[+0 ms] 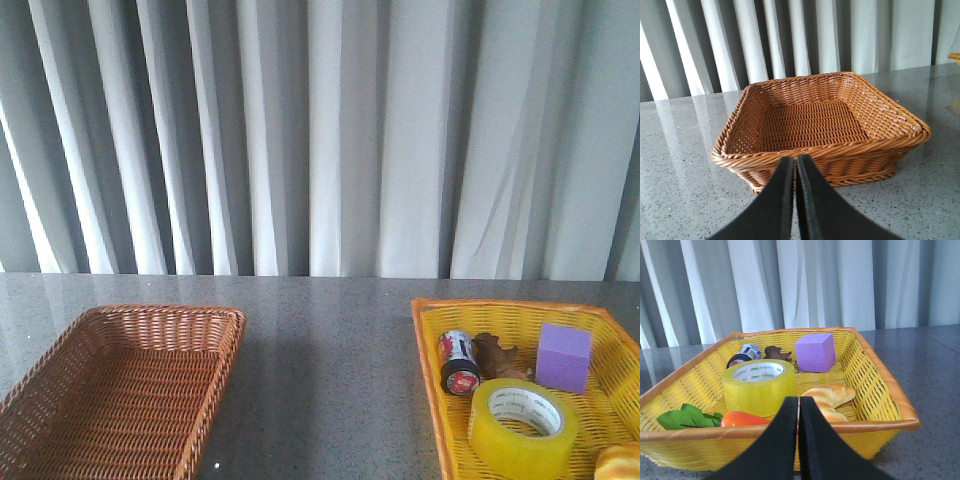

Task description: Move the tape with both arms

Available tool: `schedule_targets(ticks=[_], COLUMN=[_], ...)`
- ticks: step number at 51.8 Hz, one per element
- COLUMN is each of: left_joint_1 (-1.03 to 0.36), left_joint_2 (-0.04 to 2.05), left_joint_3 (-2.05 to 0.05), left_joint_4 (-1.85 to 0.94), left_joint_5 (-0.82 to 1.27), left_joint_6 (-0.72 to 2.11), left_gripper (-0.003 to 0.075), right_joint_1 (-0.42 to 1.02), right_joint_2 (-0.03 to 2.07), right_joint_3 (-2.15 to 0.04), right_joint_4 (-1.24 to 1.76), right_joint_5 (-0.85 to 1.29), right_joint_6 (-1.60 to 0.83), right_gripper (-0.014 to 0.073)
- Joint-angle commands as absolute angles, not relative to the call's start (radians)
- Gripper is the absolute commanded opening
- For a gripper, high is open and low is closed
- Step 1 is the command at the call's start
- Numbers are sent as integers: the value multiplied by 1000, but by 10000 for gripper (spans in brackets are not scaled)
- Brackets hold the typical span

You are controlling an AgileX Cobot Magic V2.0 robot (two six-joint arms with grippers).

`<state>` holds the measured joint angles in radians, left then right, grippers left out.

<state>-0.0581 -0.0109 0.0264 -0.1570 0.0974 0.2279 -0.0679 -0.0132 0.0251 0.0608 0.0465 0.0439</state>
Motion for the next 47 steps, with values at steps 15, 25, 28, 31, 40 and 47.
schedule_targets(ticks=[15,25,28,31,40,47], left_joint_1=[-57,-57,-57,-57,-57,-57], left_joint_2=[-19,-19,-19,-19,-19,-19], left_joint_3=[3,3,3,3,3,3], left_joint_4=[-168,-168,-168,-168,-168,-168], left_joint_5=[21,21,21,21,21,21], left_joint_6=[226,226,226,226,226,226], left_gripper=[-6,-6,-6,-6,-6,-6], right_joint_1=[-73,-73,-73,-73,-73,-73], right_joint_2=[-24,-24,-24,-24,-24,-24], right_joint_3=[33,33,33,33,33,33], right_joint_4=[92,235,282,339,423,426], right_joint_5=[-35,-35,-35,-34,-34,-34], right_joint_6=[60,62,62,62,51,48], right_gripper=[-5,-5,-5,-5,-5,-5])
